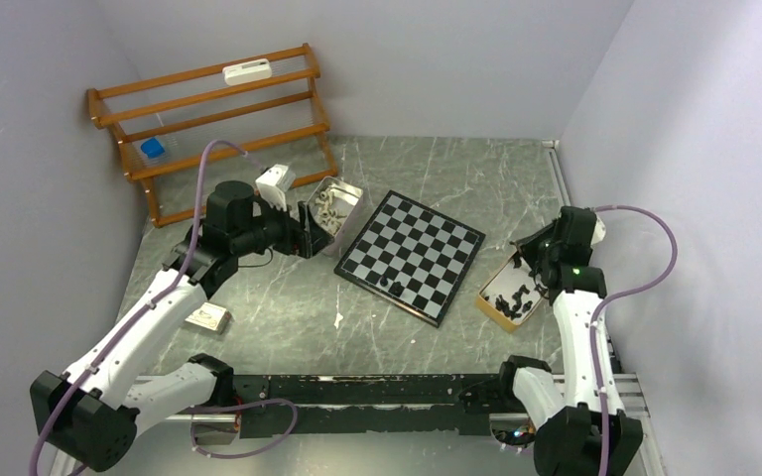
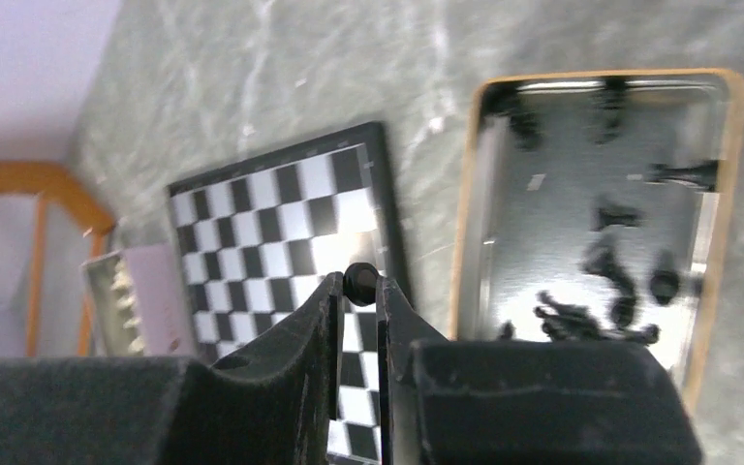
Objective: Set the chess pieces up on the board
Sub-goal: Pick up the chess piece from the storage box, then place the chess piece on the chessboard.
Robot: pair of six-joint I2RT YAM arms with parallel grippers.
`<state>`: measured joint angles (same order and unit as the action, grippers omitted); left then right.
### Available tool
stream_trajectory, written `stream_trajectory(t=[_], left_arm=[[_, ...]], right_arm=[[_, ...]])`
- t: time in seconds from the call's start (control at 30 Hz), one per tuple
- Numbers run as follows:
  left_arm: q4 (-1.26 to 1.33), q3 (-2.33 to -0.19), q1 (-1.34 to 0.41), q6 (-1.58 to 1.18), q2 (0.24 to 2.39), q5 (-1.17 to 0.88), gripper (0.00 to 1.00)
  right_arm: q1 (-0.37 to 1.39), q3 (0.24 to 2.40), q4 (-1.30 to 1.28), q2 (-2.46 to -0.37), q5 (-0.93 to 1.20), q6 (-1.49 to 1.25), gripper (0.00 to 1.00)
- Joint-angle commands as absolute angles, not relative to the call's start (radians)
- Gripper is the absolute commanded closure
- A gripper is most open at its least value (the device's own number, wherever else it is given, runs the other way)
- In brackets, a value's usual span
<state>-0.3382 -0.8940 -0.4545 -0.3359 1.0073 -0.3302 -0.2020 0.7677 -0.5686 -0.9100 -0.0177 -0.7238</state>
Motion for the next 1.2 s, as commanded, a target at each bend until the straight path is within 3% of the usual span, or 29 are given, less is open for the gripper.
stream_trajectory(t=[0.0,0.2,0.47,0.8,1.17], left_arm=[[-0.278,-0.972,-0.462,-0.405,1.053,-0.463,0.17],[-0.277,-1.019,-0.473,-0.429,1.131,-0.487,0.21],[-0.247,-1.064,-0.590,-0.419,1.240,-0.388,0.30],[0.023,-1.038,-0.660,-0.554,1.333,-0.482,0.43],[0.066,-1.056,-0.694,-0.587,1.400,-0.471,0.54]], right_arm=[[-0.128,0.782,-0.477,-0.921,0.179,-0.803,0.82],[0.193,0.807,-0.333,-1.024,0.161,-0.920,0.82],[0.414,0.739,-0.047,-1.105,0.268,-1.131,0.81],[0.455,0.684,0.123,-1.127,0.345,-1.219,0.81],[0.455,0.669,0.166,-1.125,0.363,-1.254,0.81]])
